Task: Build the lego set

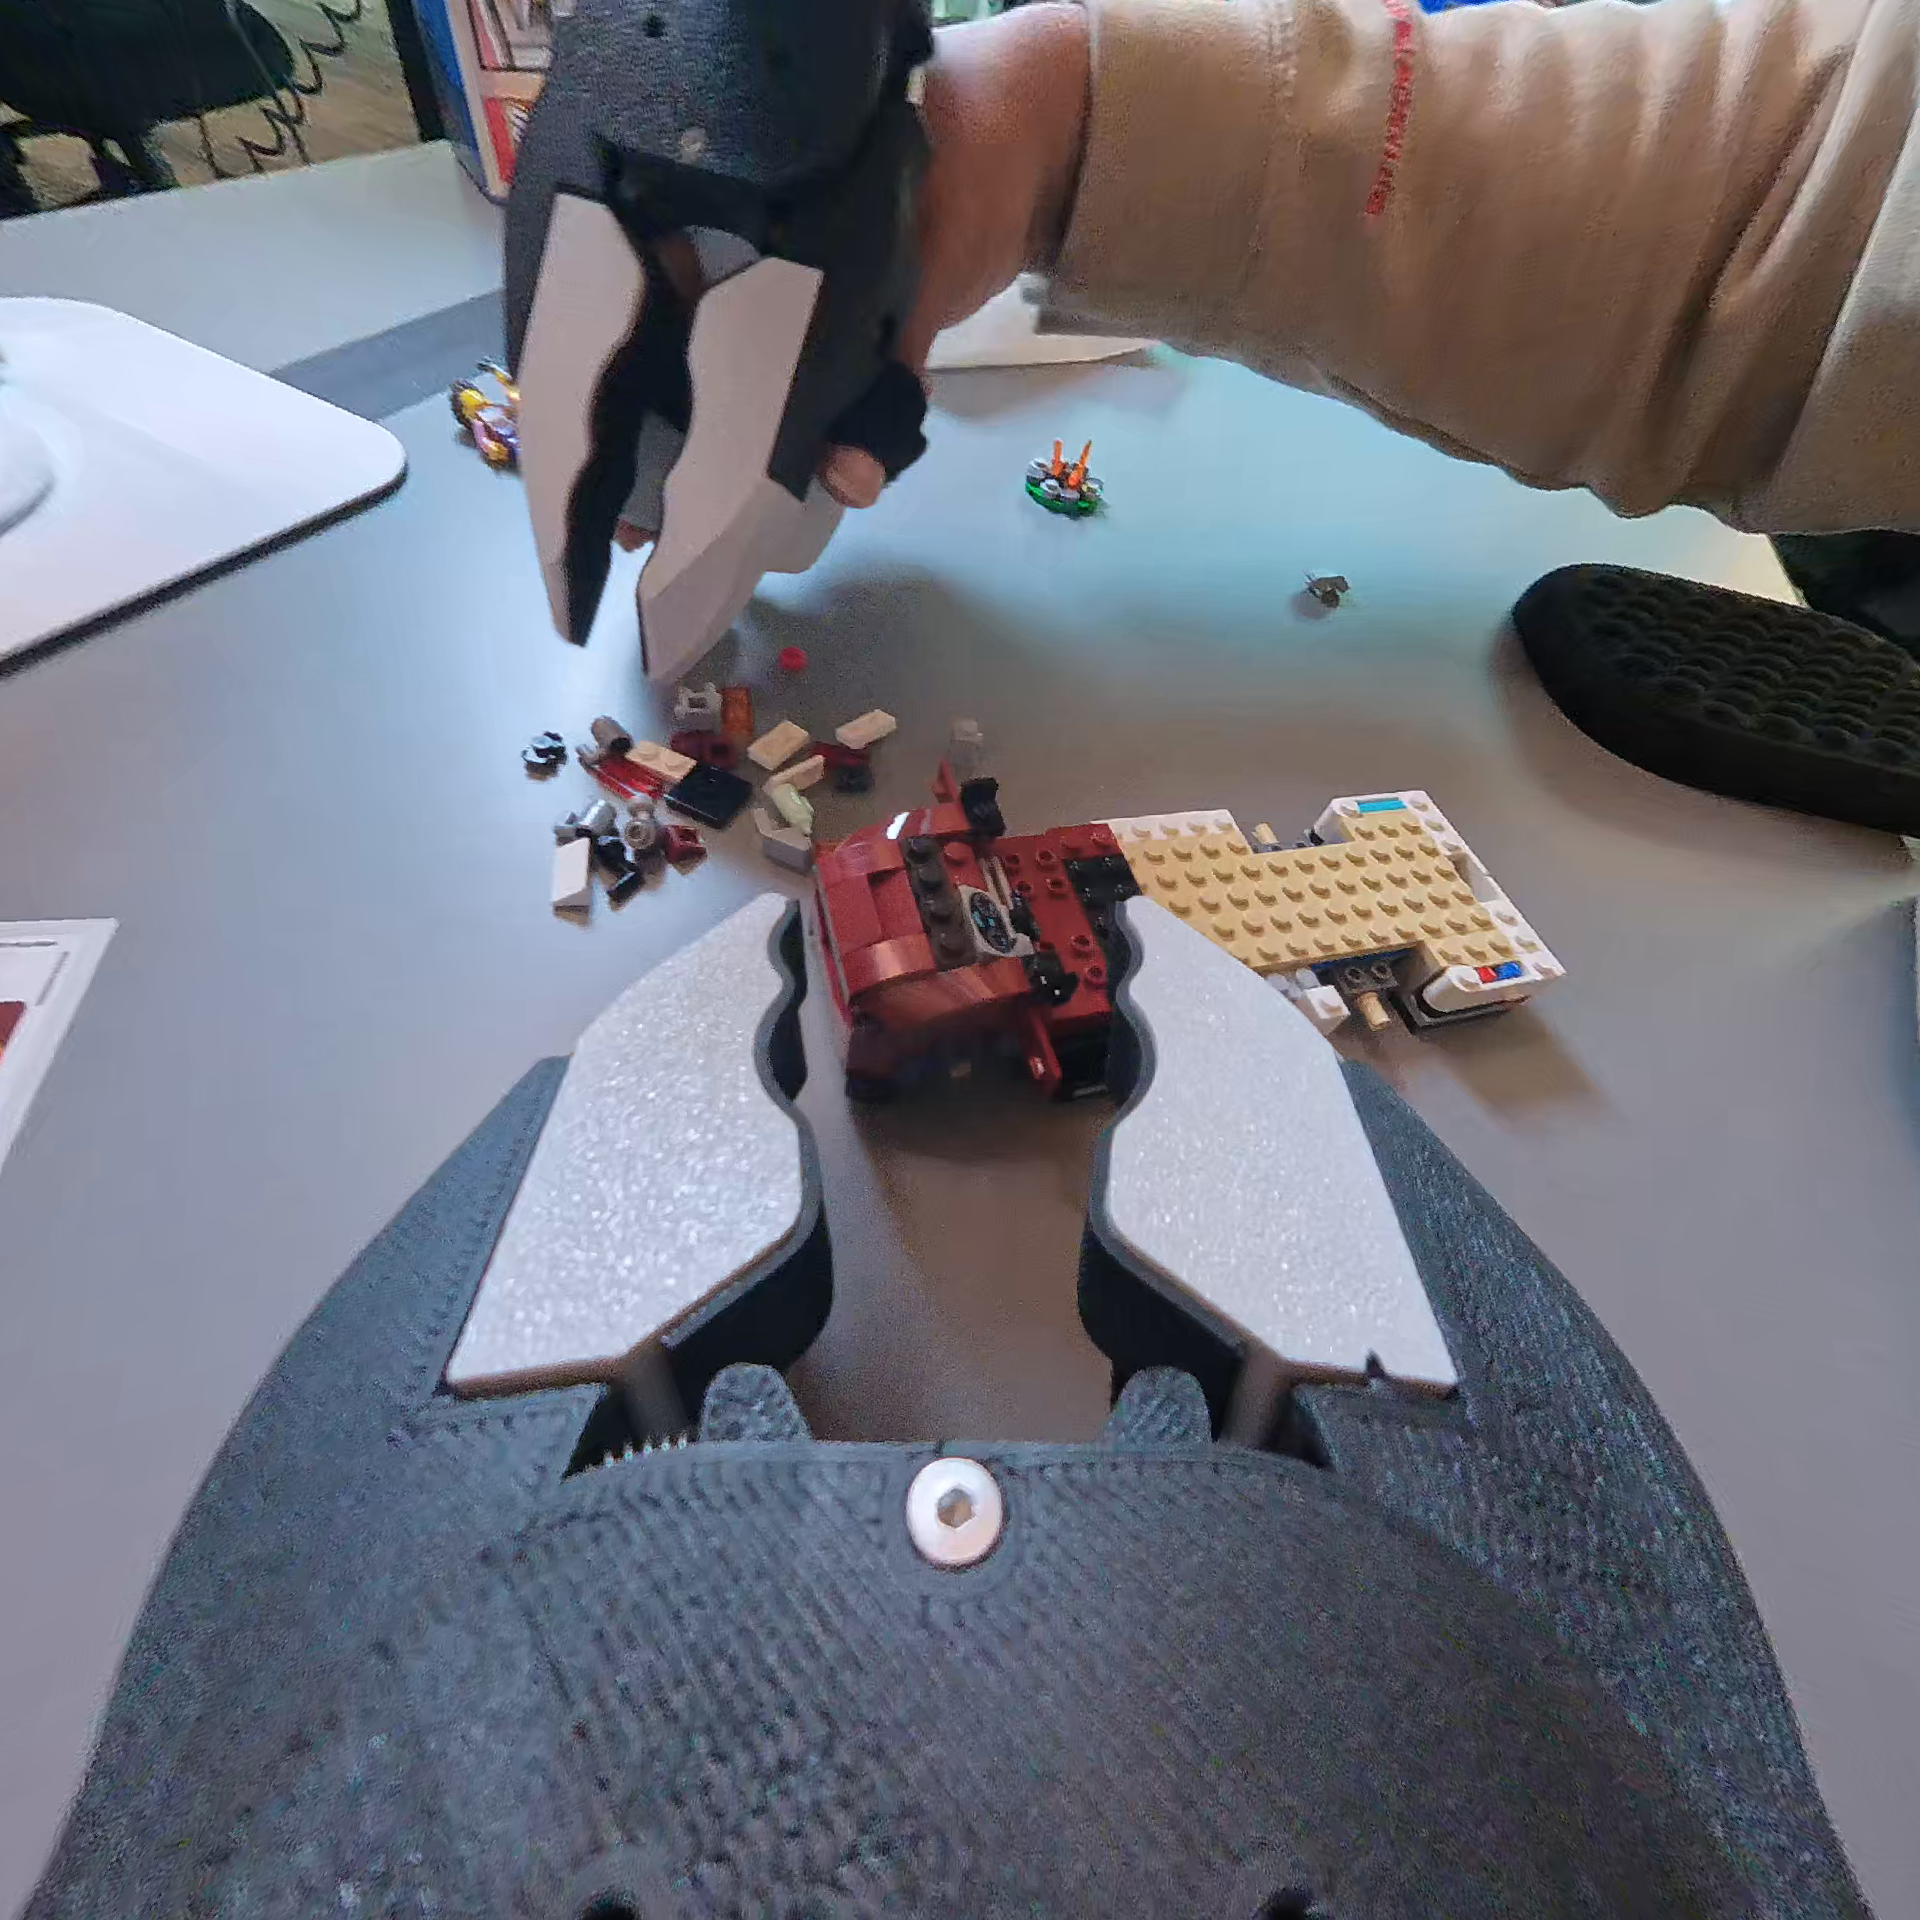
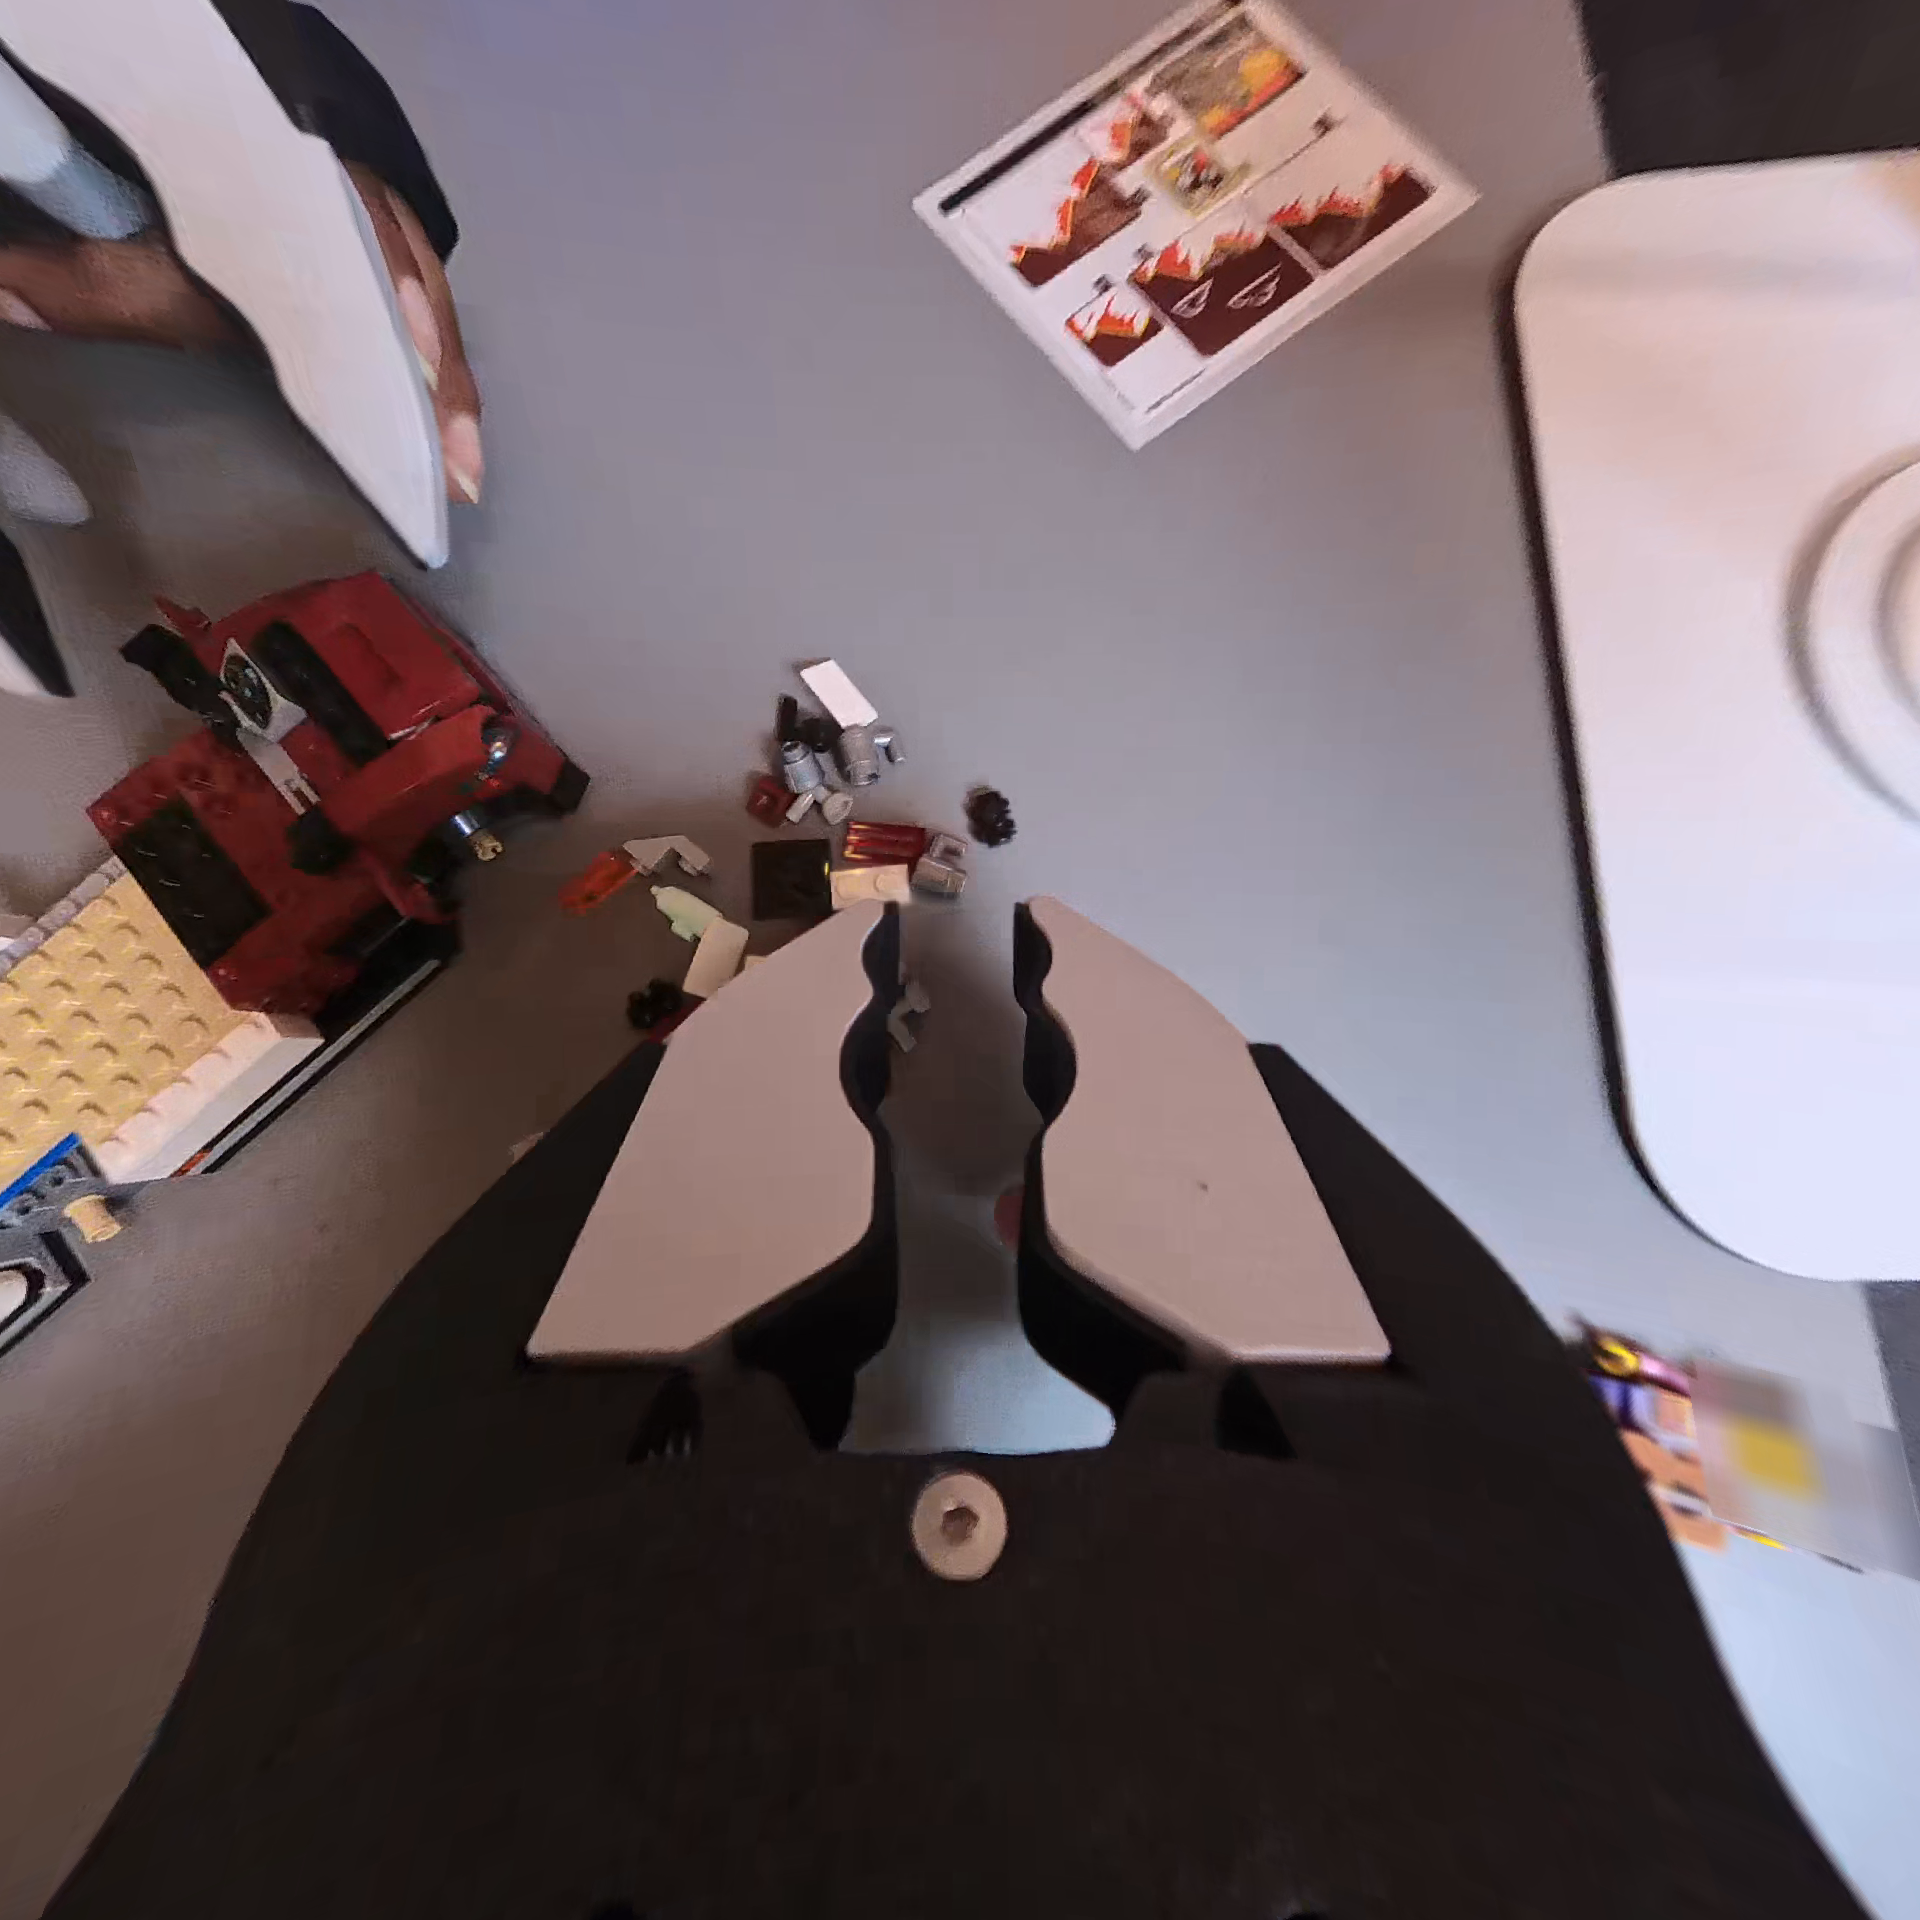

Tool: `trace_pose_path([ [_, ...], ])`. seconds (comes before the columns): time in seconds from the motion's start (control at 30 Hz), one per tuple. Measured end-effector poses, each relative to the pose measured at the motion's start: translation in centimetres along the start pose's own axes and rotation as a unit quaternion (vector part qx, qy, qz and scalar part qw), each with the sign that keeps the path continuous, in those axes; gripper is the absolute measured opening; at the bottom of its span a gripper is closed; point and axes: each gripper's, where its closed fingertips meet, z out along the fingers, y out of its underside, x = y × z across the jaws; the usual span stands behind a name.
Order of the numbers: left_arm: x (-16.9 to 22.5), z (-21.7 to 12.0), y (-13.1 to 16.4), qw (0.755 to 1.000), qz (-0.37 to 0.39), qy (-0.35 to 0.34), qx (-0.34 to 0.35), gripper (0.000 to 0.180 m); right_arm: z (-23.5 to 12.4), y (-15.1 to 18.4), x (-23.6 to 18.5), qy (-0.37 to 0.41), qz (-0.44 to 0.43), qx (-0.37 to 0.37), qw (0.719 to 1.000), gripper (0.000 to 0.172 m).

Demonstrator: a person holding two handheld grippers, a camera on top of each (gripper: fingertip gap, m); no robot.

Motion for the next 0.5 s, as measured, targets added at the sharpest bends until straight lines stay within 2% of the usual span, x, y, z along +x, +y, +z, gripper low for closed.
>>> trace_pose_path([
  [0.27, 0.8, 0.0, 0.3, 1.000, 0.007, 0.016, -0.006, 0.046, 1.6, 0.2, -0.4, -0.034, -0.014, -0.050, 0.998, 0.022],
  [0.4, 0.8, -0.2, 0.2, 1.000, 0.015, 0.010, -0.002, 0.045, 2.0, 0.4, -0.1, -0.026, -0.037, -0.084, 0.995, 0.010],
  [0.5, 0.5, -0.4, 0.1, 1.000, 0.025, -0.002, 0.004, 0.044, 1.7, 0.3, -0.1, -0.019, -0.043, -0.078, 0.996, 0.010],
])
